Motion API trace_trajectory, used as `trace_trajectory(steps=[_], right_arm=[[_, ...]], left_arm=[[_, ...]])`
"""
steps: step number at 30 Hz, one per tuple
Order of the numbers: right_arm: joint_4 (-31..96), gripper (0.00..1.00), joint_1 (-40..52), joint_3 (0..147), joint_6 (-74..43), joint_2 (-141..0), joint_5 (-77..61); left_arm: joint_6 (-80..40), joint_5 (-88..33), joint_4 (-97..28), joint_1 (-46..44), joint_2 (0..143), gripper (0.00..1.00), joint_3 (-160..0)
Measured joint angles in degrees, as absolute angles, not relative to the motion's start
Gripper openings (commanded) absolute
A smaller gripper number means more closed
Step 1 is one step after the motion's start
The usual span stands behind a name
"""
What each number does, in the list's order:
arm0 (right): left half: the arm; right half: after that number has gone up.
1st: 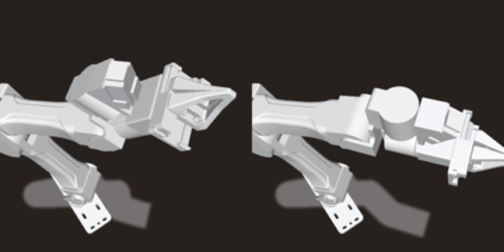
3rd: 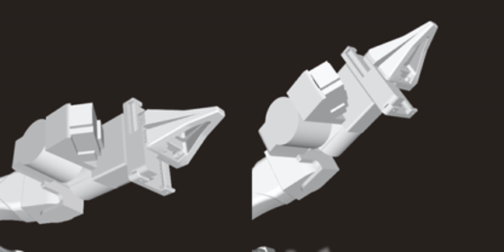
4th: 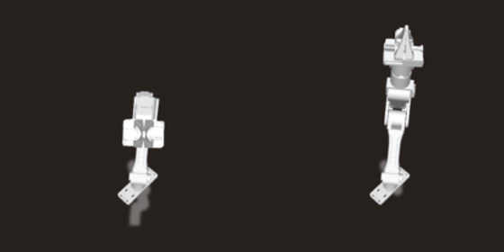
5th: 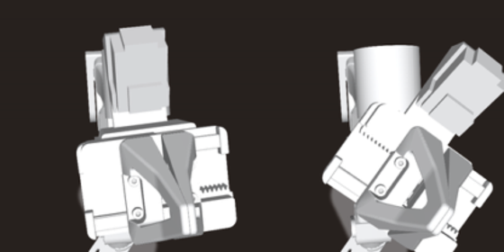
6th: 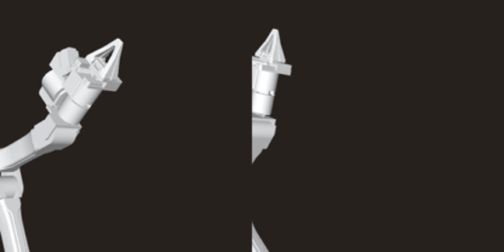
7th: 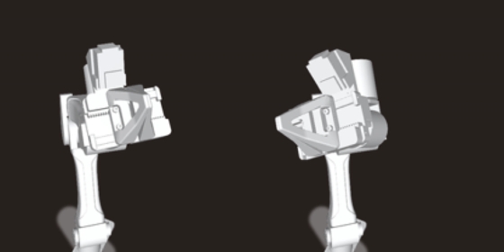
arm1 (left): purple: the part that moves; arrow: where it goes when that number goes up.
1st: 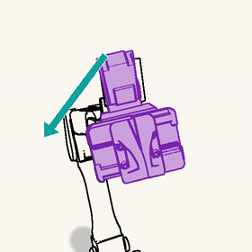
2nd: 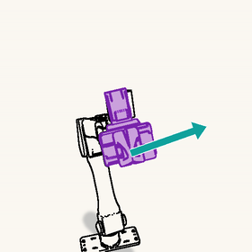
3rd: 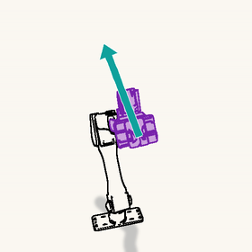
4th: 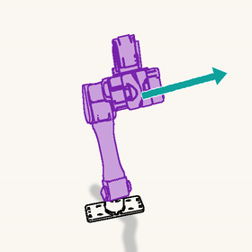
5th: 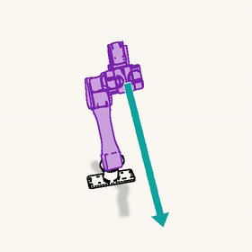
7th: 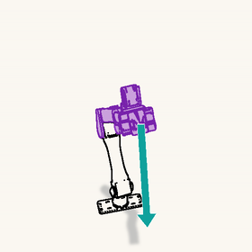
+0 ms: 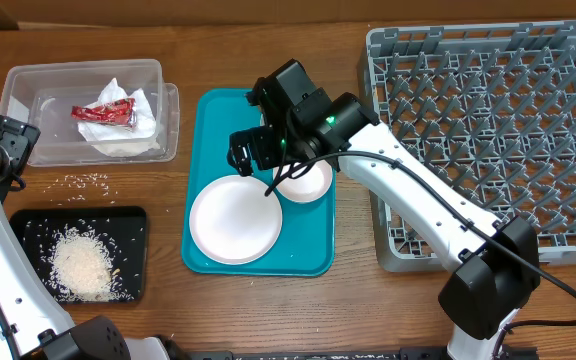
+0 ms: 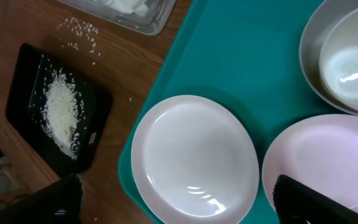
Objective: Sort waste into correct bins and load items into the dishwasher
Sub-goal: 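Grasp the small pink-white bowl with the right gripper and lift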
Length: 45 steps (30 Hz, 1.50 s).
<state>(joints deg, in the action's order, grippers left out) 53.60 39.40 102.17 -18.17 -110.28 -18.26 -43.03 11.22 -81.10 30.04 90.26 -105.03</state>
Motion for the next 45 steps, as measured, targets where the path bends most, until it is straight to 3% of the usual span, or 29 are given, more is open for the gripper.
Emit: trace_trajectory(steps=[7,12,16,22,31,37,45], right_arm=[[51.62,1.00,39.42,102.17,-18.28,-110.30,-19.46],[52.97,1.00,39.46,102.17,-24.49,-111.09,-13.10],[53.52,0.81,39.57,102.17,-29.39,-113.99,-8.08],[53.65,0.79,40.25,102.10,-35.83,-119.39,-3.38],[54.00,0.66,42.41,102.08,-42.57,-121.93,4.01],[54.59,0.64,42.96,102.08,-45.01,-124.27,6.74],[54.85,0.39,42.96,102.08,-45.87,-126.65,7.99]], left_arm=[[-43.03,11.22,-81.10,30.04,90.26,1.00,-105.03],[-43.03,11.22,-81.10,30.04,90.26,1.00,-105.03],[-43.03,11.22,-81.08,30.04,90.26,1.00,-105.03],[-43.03,11.22,-81.08,30.04,90.26,1.00,-105.03],[-43.03,11.22,-81.08,30.04,90.26,1.00,-105.03],[-43.03,11.22,-81.10,30.04,90.26,1.00,-105.03],[-43.03,11.22,-81.08,30.04,90.26,1.00,-105.03]])
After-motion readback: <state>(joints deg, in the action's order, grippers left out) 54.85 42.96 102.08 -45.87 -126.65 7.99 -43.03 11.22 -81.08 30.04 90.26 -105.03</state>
